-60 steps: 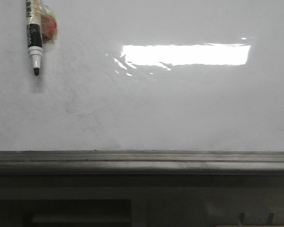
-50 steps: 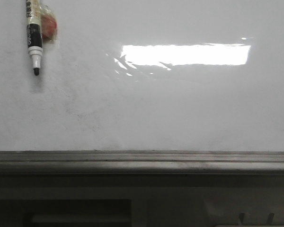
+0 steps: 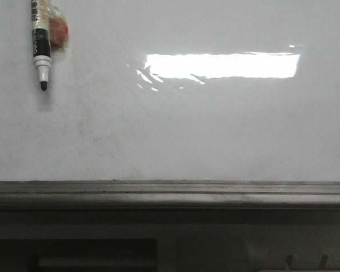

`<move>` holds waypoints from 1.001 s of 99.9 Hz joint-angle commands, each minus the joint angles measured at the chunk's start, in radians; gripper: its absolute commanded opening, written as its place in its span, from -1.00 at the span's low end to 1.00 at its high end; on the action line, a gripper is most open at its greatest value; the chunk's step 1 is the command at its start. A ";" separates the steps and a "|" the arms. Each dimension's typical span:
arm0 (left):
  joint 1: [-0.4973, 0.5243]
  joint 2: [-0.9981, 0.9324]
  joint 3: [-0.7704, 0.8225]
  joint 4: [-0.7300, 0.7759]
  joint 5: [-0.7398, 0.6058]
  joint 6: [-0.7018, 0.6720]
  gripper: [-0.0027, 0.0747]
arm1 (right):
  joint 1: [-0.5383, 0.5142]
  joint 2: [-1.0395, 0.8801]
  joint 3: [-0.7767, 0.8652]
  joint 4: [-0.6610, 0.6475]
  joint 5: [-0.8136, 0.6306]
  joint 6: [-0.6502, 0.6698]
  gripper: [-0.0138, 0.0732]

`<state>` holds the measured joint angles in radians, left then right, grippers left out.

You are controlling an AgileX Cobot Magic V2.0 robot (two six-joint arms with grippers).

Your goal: Write number 6 on whiteboard

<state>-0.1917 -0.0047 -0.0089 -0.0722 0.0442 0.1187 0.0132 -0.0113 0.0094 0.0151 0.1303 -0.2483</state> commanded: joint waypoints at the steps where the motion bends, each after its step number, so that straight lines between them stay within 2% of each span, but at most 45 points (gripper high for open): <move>1: -0.006 -0.030 0.049 -0.009 -0.068 -0.003 -0.98 | -0.007 -0.017 0.022 -0.008 -0.071 -0.001 -0.84; 35: -0.006 -0.030 0.049 -0.009 -0.084 -0.003 -0.98 | -0.007 -0.017 0.022 -0.005 -0.078 -0.001 -0.84; 46: -0.006 -0.030 0.049 -0.038 -0.088 -0.003 -0.98 | -0.007 -0.017 0.022 0.086 -0.116 -0.001 -0.84; 65: -0.006 -0.030 0.049 -0.277 -0.086 -0.003 -0.98 | -0.007 -0.017 0.022 0.354 -0.184 -0.001 -0.84; 84: -0.006 -0.030 0.045 -0.656 -0.114 -0.003 -0.98 | -0.007 -0.017 0.021 0.621 -0.189 -0.001 -0.84; 90: -0.006 -0.030 0.037 -0.727 -0.116 -0.003 -0.98 | -0.007 -0.017 0.006 0.641 -0.164 -0.001 -0.84; 100: -0.006 -0.026 -0.014 -0.737 -0.067 -0.003 -0.98 | -0.007 -0.009 -0.051 0.635 -0.070 -0.001 -0.83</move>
<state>-0.1917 -0.0047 -0.0089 -0.7617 0.0000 0.1187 0.0132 -0.0113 0.0074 0.6349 0.0564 -0.2483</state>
